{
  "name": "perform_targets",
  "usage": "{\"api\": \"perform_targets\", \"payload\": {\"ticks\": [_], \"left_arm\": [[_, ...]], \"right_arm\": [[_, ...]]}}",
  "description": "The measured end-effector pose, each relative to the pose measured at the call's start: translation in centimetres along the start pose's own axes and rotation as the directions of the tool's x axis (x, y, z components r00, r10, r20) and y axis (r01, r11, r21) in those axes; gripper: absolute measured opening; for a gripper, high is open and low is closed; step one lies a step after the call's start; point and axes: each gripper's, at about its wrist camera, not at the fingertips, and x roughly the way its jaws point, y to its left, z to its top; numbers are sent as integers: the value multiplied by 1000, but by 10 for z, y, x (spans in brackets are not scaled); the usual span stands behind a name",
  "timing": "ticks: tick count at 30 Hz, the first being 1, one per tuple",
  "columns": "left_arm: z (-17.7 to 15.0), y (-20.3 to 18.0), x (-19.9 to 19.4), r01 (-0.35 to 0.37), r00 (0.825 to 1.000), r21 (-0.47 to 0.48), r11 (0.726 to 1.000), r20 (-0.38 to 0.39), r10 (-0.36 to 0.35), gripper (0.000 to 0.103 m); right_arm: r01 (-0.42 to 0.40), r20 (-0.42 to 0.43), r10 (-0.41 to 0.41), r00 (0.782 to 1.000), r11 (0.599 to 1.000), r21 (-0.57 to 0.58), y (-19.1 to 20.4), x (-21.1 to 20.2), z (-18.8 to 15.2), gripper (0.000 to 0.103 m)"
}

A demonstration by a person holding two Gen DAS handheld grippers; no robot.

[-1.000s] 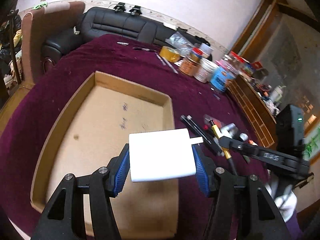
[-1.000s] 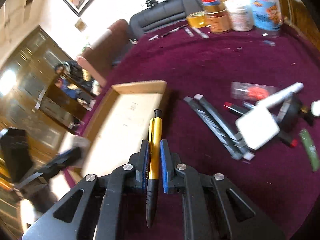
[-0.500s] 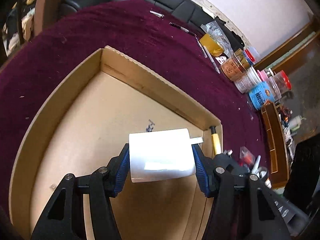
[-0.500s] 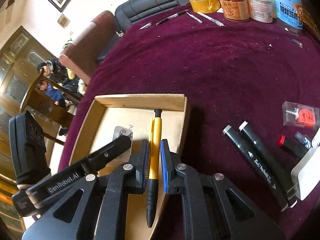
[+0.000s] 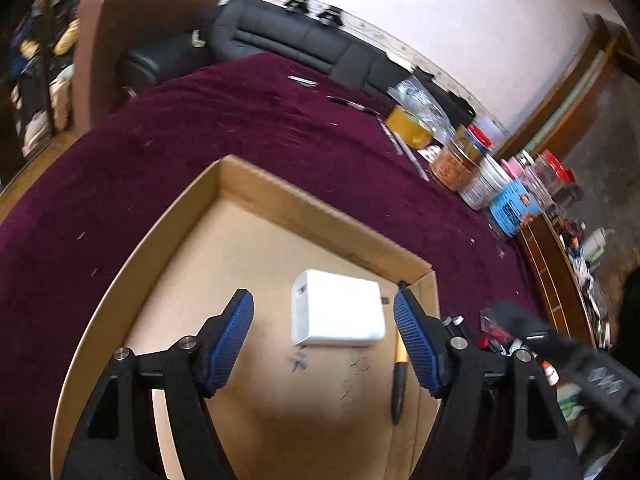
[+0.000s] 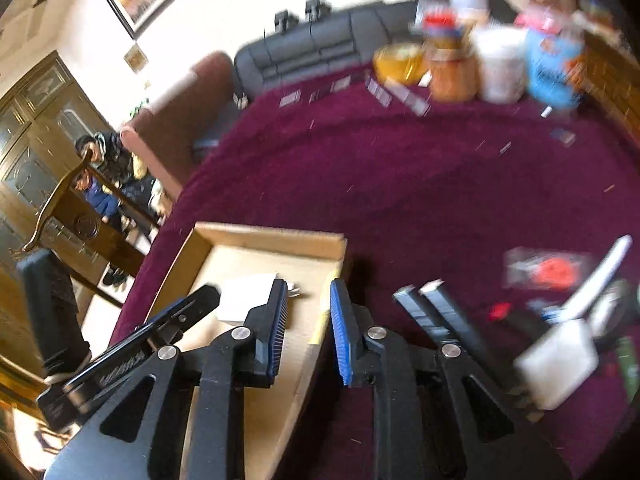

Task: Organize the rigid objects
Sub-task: 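Lower the charger into the tray and open the left tool while the right tool drops the yellow pen there, then move the right tool to a white-capped black marker and grasp it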

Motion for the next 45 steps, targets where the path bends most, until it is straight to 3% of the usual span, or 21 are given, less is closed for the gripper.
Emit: {"api": "perform_targets", "payload": {"ticks": [1,3,4,9,13,17,19,23,27,33,37,39,41,42,44,45], "left_arm": [[-2,6,1,-3,1000,-24,1000,-7,3,67],[-5,18,4,-32,999,-80,996,-32,29,67],[-5,24,4,-53,998,-104,993,-40,49,67],[-10,40,-9,-50,999,-170,984,8,52,67],[-10,25,-27,22,995,-103,994,98,-12,67],[-16,-3,-70,67,985,-26,997,159,-62,67],[-23,-22,-96,71,982,20,997,173,-73,69],[-51,-46,-139,105,966,54,993,232,-115,94],[-79,-55,-146,115,967,62,991,222,-126,94],[-85,-51,-151,105,972,43,993,208,-112,94],[-85,-45,-155,83,971,47,995,220,-91,94],[-85,-42,-155,87,972,47,995,214,-95,94],[-85,-39,-151,93,974,45,995,205,-100,94],[-85,-39,-149,96,974,44,994,201,-103,94],[-85,-40,-146,106,974,45,993,195,-112,94],[-86,-41,-144,108,974,48,993,193,-115,94]], "right_arm": [[20,26,-20,999,1000,-11,-5,-13,0,25],[62,66,-61,996,998,-15,-21,-37,-2,47],[86,83,-85,993,996,-8,-32,-51,-3,51],[227,113,-229,967,973,32,-85,-99,-7,53],[292,90,-297,951,954,71,-119,-118,-14,53],[286,58,-294,954,951,119,-142,-120,-23,53],[258,44,-266,963,957,133,-142,-116,-28,53],[141,8,-141,990,989,55,-117,-96,-36,53],[43,-63,-45,997,999,-20,-87,-63,-36,53],[-67,-190,69,979,998,17,-70,1,-30,53],[52,-204,-41,978,997,50,-75,22,-25,53],[12,-232,16,973,993,121,-82,26,-31,53],[-46,-304,108,947,978,206,-87,33,-43,55],[-61,-286,126,950,972,226,-88,27,-47,54],[-107,-312,182,933,964,242,-88,23,-51,54],[-115,-294,183,938,966,233,-86,16,-51,54]]}}
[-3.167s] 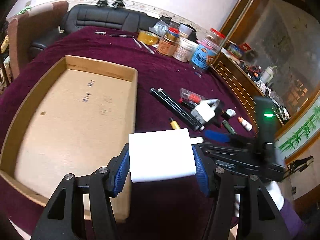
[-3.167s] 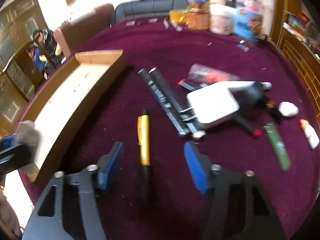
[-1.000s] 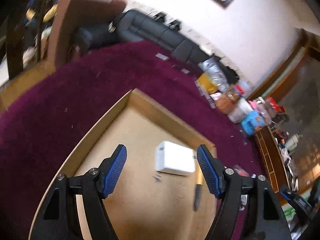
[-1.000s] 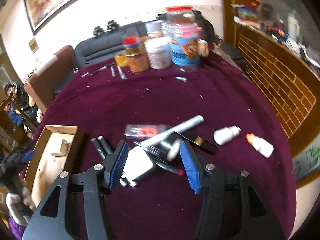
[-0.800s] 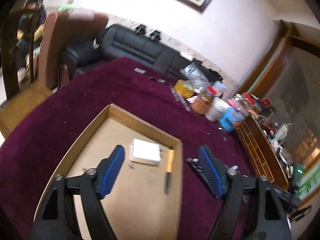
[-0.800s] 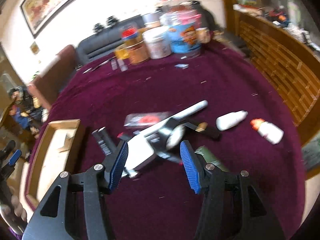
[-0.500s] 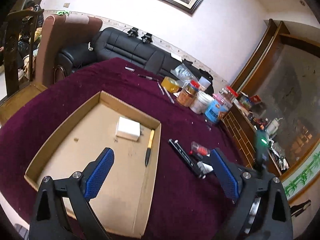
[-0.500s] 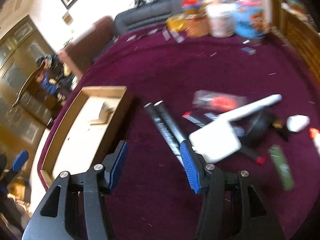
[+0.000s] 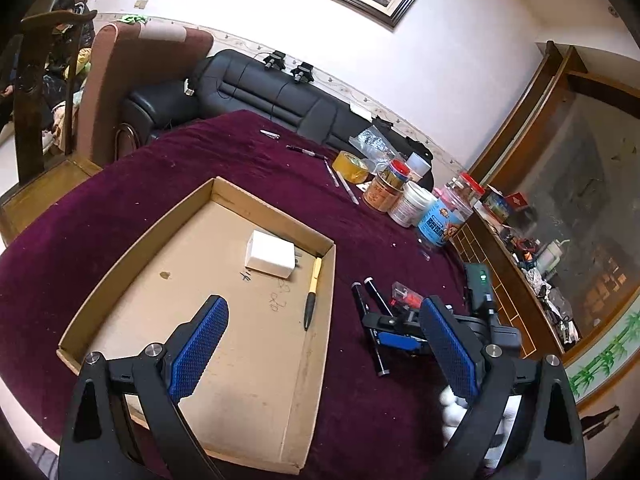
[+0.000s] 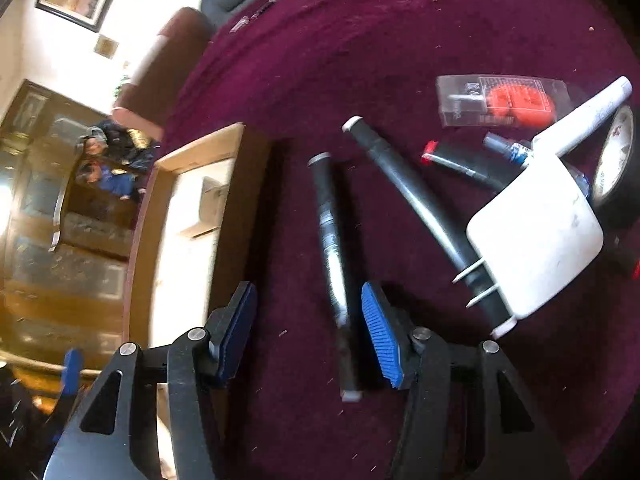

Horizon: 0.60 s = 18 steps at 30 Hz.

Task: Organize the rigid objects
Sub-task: 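Move the right tool to a white-capped black marker and grasp it, then lift the marker with the right tool while the left tool grasps another black marker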

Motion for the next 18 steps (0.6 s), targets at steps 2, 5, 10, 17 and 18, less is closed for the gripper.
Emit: {"api": "perform_targets", "payload": {"ticks": [2,5,10,17,18], "left_arm": [[-1,-2,1,10,1000,2,1000,-7,-9,94],[-4,-5,2,19,1000,17,1000,-17,-19,94],[-5,-14,-2,17,1000,45,999,-15,-16,94],[-10,-26,1,26,999,73,997,-37,-23,94],[-11,-28,2,28,999,81,996,-39,-25,94]], "right_arm": [[119,83,-113,990,990,-76,11,-14,1,54],[265,159,-239,958,950,-164,26,-23,7,54],[433,136,-411,901,858,-274,36,2,20,54],[479,119,-464,878,846,-234,28,10,21,21],[480,113,-466,877,847,-230,27,8,17,21]]}}
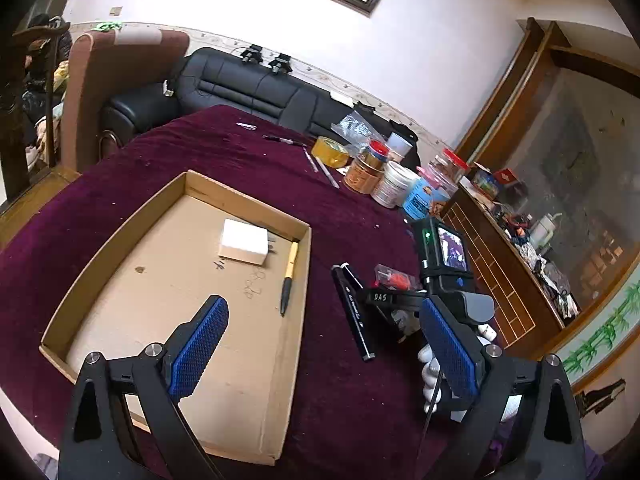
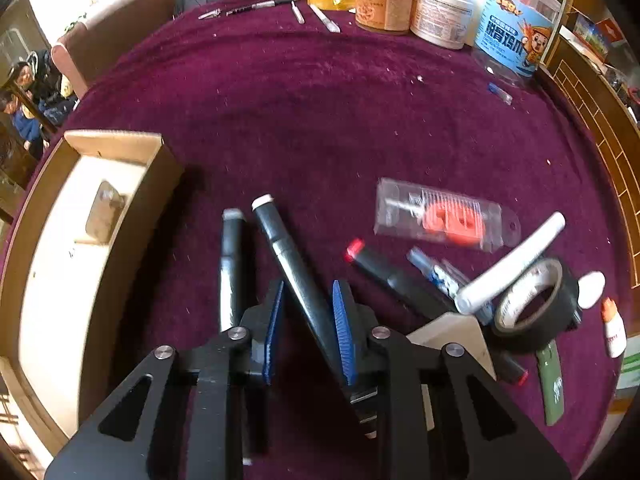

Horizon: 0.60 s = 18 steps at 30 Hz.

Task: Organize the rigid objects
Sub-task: 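Lift the marker with the right tool while the left tool grasps another black marker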

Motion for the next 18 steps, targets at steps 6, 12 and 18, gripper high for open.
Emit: {"api": "perform_targets", "payload": {"ticks": [6,12,18], "left_arm": [[-6,-17,16,-3,999,47,999,-44,5,94],[-15,-49,52,1,990,145,989,-139,20,94],[-19,-75,117,-55,966,222,973,-236,108,91]], "right_arm": [[-200,-22,206,978,968,149,-19,-23,-34,16],[-219,25,218,976,963,155,-41,-46,-83,15],[-238,73,229,971,957,165,-60,-47,-100,15]]}}
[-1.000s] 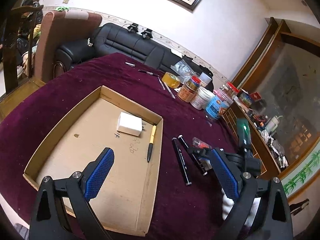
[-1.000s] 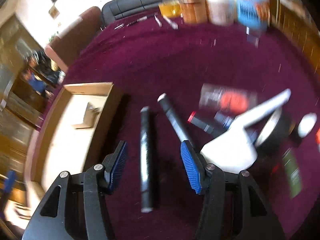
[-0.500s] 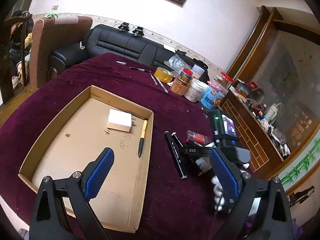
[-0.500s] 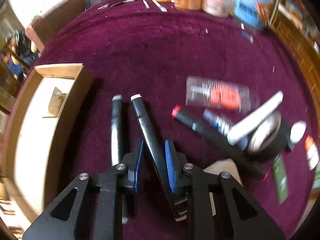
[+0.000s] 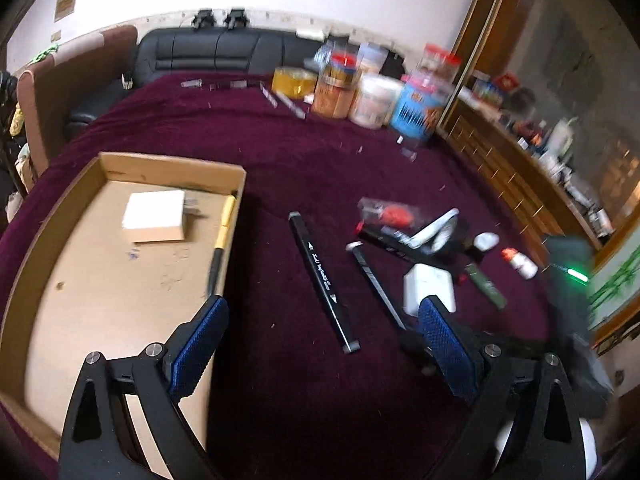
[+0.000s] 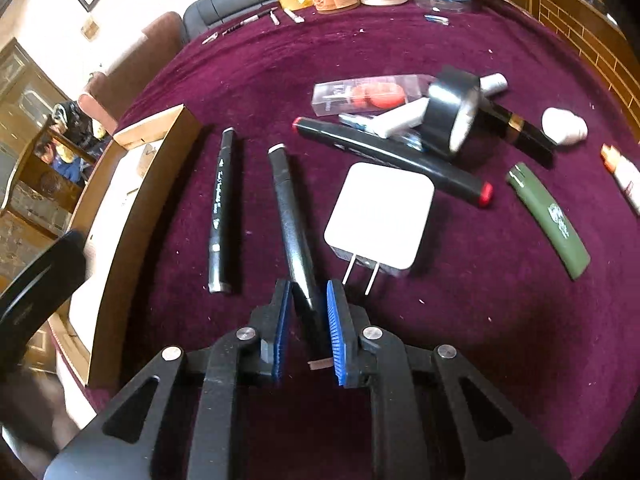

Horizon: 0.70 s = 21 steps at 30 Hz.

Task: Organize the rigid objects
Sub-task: 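Lift the marker with the right tool while the left tool grasps another black marker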

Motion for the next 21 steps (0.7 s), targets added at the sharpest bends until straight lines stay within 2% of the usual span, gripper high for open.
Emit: {"api": "perform_targets", "payload": {"ticks": [1,2,3,4,5,10,12,14,17,19,21], "left_arm": [[2,-3,11,7,1000,5,1000,-21,-7,80],[5,-6,26,-2,998,16,1000,-57,3,54],[6,-8,37,-8,996,26,1000,-87,10,39],[6,-9,49,1,992,34,999,-123,3,17],[5,-10,59,2,988,36,999,-153,3,10],[3,-17,69,-55,987,52,997,-145,63,14],[4,-20,78,-79,982,58,995,-168,88,25],[5,-25,84,-98,982,78,992,-155,109,38],[8,-32,93,-133,978,116,984,-147,149,50],[12,-37,98,-156,974,138,978,-142,176,51],[13,-42,102,-174,971,186,967,-128,200,45]], "right_arm": [[-16,3,16,1000,1000,7,-4,0,0,15],[-37,9,36,999,999,10,-7,-1,-2,15],[-48,12,48,999,999,12,-8,-1,-3,15],[-59,15,58,998,998,15,-9,0,-3,15],[-72,20,72,997,997,18,-12,-1,-4,14],[-109,29,109,994,994,17,-17,-3,-8,14],[-117,30,117,993,993,16,-17,-1,-6,14],[-122,31,122,992,992,14,-19,-2,-6,14],[-126,30,125,992,992,13,-21,-2,-8,14],[-124,30,124,992,992,14,-21,-3,-8,14],[-119,26,119,993,993,15,-21,-3,-8,15]]}}
